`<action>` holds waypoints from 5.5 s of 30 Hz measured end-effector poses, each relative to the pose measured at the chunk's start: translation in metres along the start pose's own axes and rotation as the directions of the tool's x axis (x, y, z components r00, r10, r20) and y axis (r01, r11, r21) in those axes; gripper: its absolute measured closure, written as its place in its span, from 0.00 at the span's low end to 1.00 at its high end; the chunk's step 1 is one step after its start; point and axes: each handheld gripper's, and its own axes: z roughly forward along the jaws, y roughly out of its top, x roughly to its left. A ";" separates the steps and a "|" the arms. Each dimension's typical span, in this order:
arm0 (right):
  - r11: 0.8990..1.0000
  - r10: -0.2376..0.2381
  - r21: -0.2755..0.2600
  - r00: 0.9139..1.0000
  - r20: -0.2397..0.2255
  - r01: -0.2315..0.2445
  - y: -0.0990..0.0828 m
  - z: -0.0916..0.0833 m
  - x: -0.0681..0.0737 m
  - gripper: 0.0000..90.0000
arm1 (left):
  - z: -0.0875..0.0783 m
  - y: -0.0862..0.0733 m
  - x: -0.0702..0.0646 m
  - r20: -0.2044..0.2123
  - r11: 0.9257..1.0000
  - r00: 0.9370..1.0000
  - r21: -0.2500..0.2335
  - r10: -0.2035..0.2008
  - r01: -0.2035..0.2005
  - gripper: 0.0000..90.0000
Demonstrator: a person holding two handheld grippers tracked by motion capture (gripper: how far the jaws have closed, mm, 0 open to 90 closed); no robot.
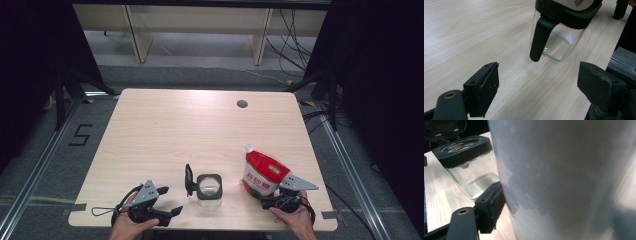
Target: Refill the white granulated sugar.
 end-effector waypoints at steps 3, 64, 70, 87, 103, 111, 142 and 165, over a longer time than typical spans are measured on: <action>1.000 -0.006 -0.003 1.000 0.010 0.006 0.000 0.000 0.000 0.33 | 0.000 0.000 0.000 0.001 1.000 1.000 0.000 -0.002 0.002 0.19; 0.912 -0.411 0.090 0.900 0.146 0.401 0.024 -0.037 0.047 0.44 | -0.002 0.001 -0.002 0.007 0.999 1.000 -0.031 -0.024 0.024 0.20; 0.839 -0.542 0.172 0.822 0.177 0.516 0.023 -0.039 0.059 0.44 | -0.002 0.001 0.000 0.006 1.000 1.000 -0.021 -0.019 0.019 0.20; 0.443 -0.897 0.460 0.379 0.228 0.770 0.026 -0.030 0.084 0.45 | 0.000 0.001 0.001 -0.011 1.000 1.000 -0.001 0.012 -0.012 0.20; 0.091 -0.989 0.591 0.002 0.150 0.801 0.035 -0.018 0.097 0.45 | 0.002 0.000 0.001 -0.011 1.000 1.000 0.002 0.002 -0.002 0.20; -0.017 -0.986 0.616 -0.115 0.120 0.788 0.038 -0.017 0.101 0.46 | 0.001 0.000 0.003 -0.017 1.000 0.999 0.005 0.030 -0.030 0.20; -0.146 -0.964 0.661 -0.256 0.072 0.736 0.057 -0.019 0.104 0.46 | 0.001 0.000 0.003 -0.016 0.999 0.999 0.013 0.030 -0.029 0.21; -0.225 -0.938 0.678 -0.345 0.044 0.699 0.067 -0.029 0.106 0.46 | 0.003 -0.001 0.002 -0.014 1.000 1.000 0.011 0.013 -0.013 0.21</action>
